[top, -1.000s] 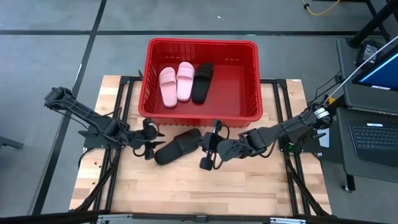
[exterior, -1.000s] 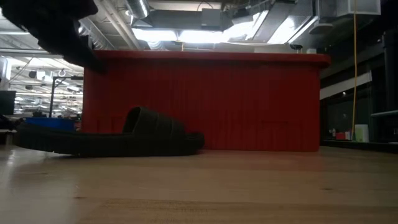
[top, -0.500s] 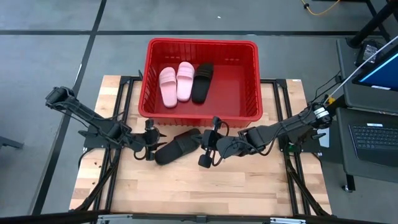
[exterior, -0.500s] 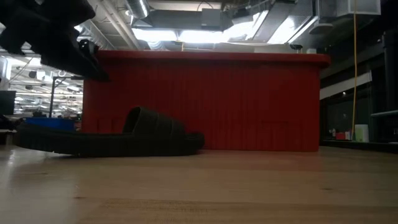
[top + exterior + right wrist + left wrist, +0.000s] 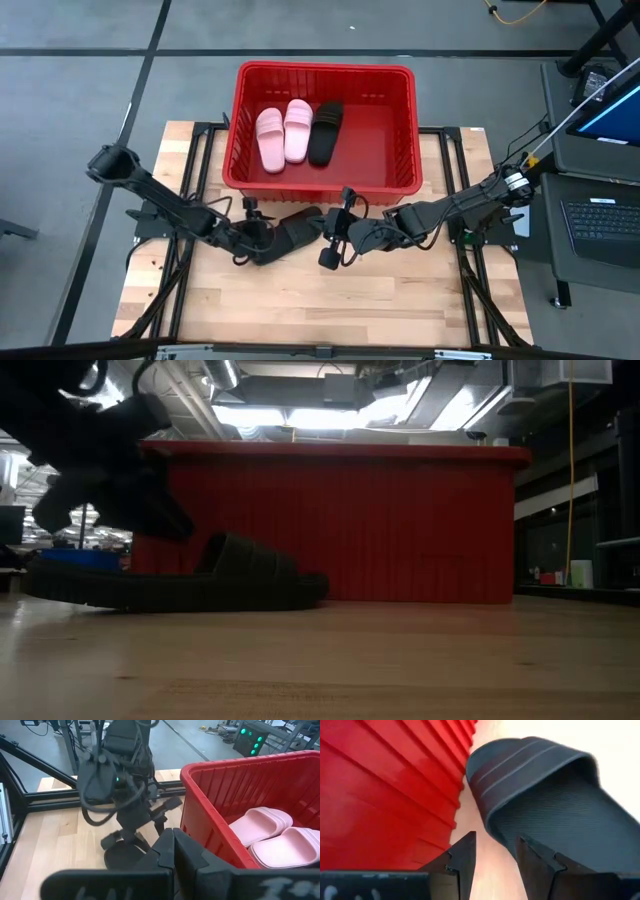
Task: Pick and place slides into bin
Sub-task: Put the black slide into the red bin
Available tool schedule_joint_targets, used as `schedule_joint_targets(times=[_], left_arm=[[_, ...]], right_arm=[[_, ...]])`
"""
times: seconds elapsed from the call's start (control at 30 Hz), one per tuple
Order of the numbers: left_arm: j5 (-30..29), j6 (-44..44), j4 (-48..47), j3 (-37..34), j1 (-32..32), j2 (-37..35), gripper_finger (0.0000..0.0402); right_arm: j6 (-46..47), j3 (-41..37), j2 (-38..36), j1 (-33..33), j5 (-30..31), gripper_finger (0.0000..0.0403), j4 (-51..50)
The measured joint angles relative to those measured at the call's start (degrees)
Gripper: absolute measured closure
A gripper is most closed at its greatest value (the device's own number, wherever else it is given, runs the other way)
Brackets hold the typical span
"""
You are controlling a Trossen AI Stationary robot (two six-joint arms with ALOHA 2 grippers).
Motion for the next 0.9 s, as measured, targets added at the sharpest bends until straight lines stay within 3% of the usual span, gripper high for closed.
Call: schedule_joint_targets(times=[0.4, 0.9], left_arm=[[-0.60, 3.79, 12.28, 0.02, 1.88, 6.76, 0.0274], [-0.72, 3.80, 16.85, 0.07, 3.21, 11.86, 0.0275]], right_arm=[[-0.06, 0.00, -0.04, 0.00, 0.00, 0.0397, 0.04], [-0.15, 0.02, -0.04, 0.00, 0.00, 0.0397, 0.00]])
